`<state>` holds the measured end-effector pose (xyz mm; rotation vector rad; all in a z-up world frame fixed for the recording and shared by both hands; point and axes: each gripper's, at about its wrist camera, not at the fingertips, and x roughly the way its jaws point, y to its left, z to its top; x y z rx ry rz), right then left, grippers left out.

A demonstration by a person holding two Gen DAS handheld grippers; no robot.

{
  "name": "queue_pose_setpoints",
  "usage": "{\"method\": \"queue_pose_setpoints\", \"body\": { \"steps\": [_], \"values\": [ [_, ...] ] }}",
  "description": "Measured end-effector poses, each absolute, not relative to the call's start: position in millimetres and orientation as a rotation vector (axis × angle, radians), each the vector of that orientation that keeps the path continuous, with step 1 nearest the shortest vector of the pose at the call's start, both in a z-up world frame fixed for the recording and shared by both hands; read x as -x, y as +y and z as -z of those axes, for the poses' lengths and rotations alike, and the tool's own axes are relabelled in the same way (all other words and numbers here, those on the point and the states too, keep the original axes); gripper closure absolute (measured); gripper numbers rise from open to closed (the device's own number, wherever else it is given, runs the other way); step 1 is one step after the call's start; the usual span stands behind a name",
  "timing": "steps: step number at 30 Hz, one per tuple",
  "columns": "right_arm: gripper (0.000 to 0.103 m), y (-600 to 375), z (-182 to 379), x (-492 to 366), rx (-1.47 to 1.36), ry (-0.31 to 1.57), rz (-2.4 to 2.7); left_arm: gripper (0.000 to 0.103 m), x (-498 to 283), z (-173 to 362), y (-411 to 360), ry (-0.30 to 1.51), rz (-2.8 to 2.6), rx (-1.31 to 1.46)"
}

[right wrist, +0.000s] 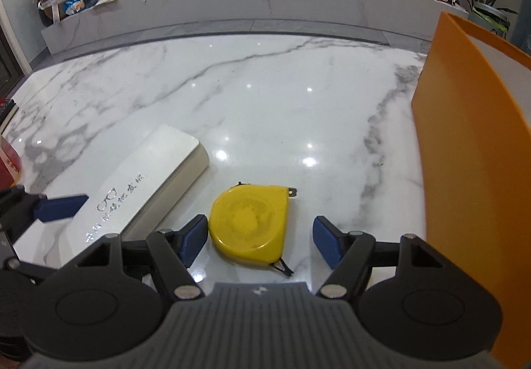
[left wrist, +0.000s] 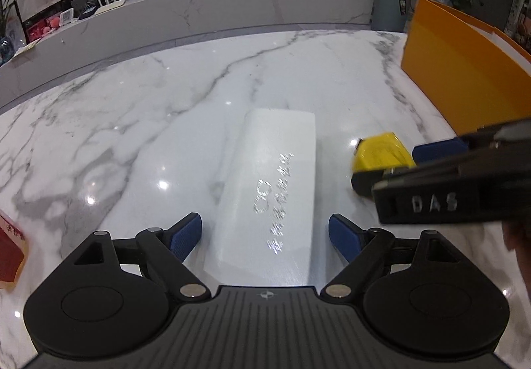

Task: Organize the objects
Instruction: 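Grasp white glasses box with left tool while right tool grasps yellow tape measure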

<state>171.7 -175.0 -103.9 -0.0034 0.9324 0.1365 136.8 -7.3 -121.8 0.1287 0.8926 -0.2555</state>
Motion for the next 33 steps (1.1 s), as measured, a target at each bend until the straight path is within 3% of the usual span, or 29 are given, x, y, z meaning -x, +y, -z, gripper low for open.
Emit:
{"method": "queue_pose_setpoints", "body": {
  "steps": [11,19,21,22,23,33],
  "values": [
    [0.031,-172.0,108.6,-172.9,0.059,0.883,-0.129,0.0,-135.9,123.6,-10.2,0.895,0.197,-0.112],
    [0.038,-175.6,108.6,-168.0,0.082,0.864,-0.136,0.0,-133.5,121.7,-9.3,0.908,0.186,-0.101],
    [0.041,-176.5,108.9,-166.2,0.082,0.857,-0.14,0.014,-129.2,119.2,-12.2,0.887,0.202,-0.108],
    [0.043,-176.9,108.5,-165.6,0.082,0.855,-0.139,0.026,-127.2,117.7,-13.9,0.878,0.198,-0.113],
    [0.048,-177.2,108.1,-164.7,0.081,0.854,-0.136,0.028,-125.9,116.2,-14.6,0.878,0.196,-0.108],
    [0.051,-180.1,107.7,-157.8,0.081,0.842,-0.146,0.029,-111.5,115.2,-18.0,0.887,0.22,-0.12]
  ]
}}
